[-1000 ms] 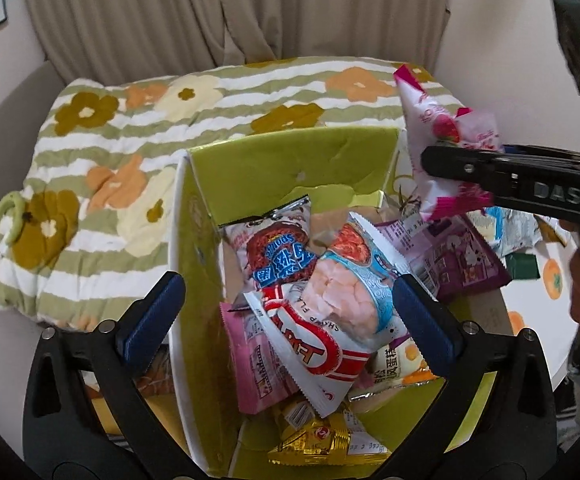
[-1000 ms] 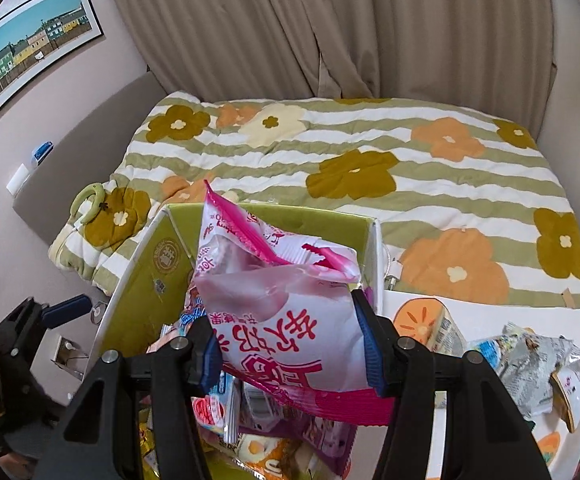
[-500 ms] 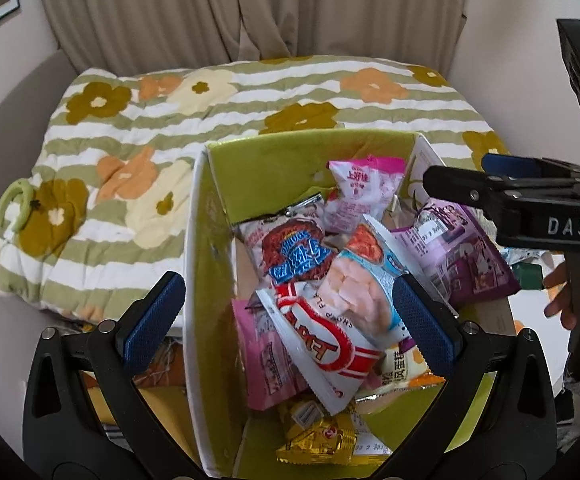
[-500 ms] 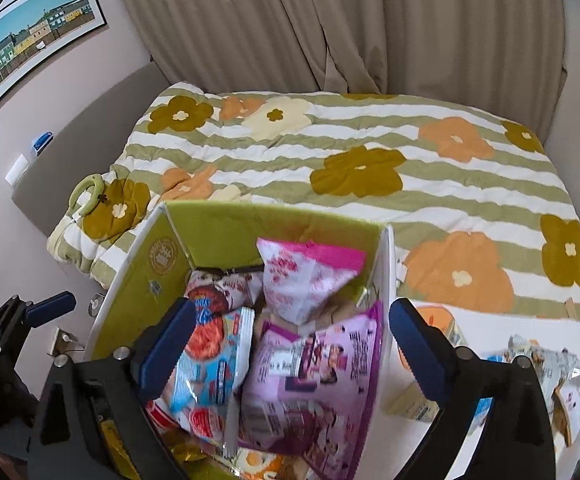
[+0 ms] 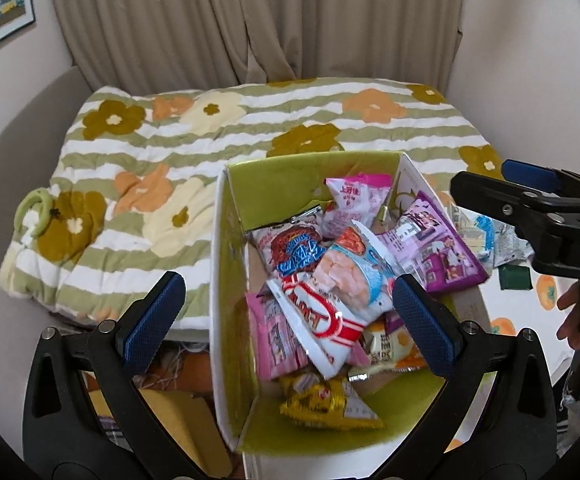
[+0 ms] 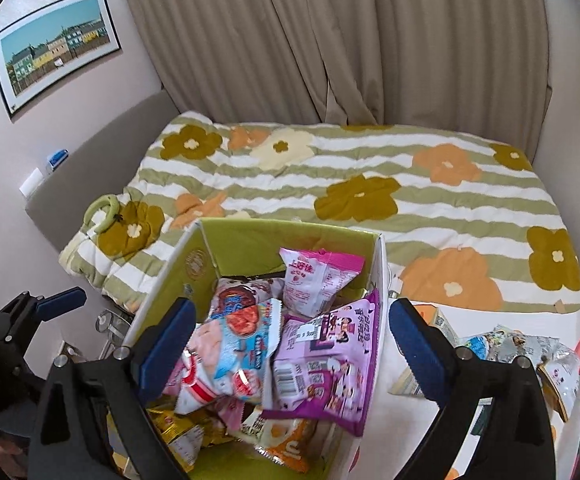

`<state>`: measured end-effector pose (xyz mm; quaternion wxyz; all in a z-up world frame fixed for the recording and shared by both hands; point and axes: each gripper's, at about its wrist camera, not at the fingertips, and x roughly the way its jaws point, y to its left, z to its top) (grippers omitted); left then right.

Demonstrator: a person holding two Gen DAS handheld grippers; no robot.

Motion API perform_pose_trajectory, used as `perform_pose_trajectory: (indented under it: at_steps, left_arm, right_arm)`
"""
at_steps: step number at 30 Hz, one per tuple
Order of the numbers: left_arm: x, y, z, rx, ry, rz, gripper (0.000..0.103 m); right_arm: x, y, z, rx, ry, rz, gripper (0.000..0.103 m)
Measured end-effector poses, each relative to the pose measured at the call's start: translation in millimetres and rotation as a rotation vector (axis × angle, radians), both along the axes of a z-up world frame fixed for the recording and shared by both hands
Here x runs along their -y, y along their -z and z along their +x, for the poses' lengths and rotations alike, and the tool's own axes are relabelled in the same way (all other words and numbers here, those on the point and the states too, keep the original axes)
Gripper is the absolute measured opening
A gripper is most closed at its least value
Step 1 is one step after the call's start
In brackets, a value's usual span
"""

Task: Organize snacks
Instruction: 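Withdraw both tools from the box toward the remaining snacks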

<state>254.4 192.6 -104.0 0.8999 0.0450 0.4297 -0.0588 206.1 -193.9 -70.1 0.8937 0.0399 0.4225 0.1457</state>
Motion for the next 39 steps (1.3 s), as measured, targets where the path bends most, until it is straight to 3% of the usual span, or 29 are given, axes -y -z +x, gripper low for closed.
perform_pose_trajectory:
  at_steps: [10, 12, 15, 25, 32, 39]
  left_arm:
    - [13, -25, -38, 0.061, 0.069, -0.048, 0.103]
    - [21, -27, -42, 0.068, 0.086, -0.054, 0.103]
    - [35, -28, -48, 0.076, 0.112, -0.072, 0.103]
    - [130, -19, -48, 0.05, 0.19, -0.1, 0.103]
    - [210, -7, -35, 0.022, 0.177, -0.105, 0.103]
    - [269, 22, -3, -0.036, 0.108, -0.097, 0.103]
  right_arm:
    - [22, -25, -62, 0.098, 0.135, -0.037, 0.097]
    - [32, -26, -73, 0.098, 0.168, -0.041, 0.102]
    - [51, -26, -91, 0.107, 0.218, -0.046, 0.103]
    - [149, -28, -132, 0.121, 0.349, -0.033, 0.103]
    - [212, -35, -140, 0.126, 0.324, -0.112, 0.103]
    - [270, -21, -126, 0.1, 0.297, -0.115, 0.103]
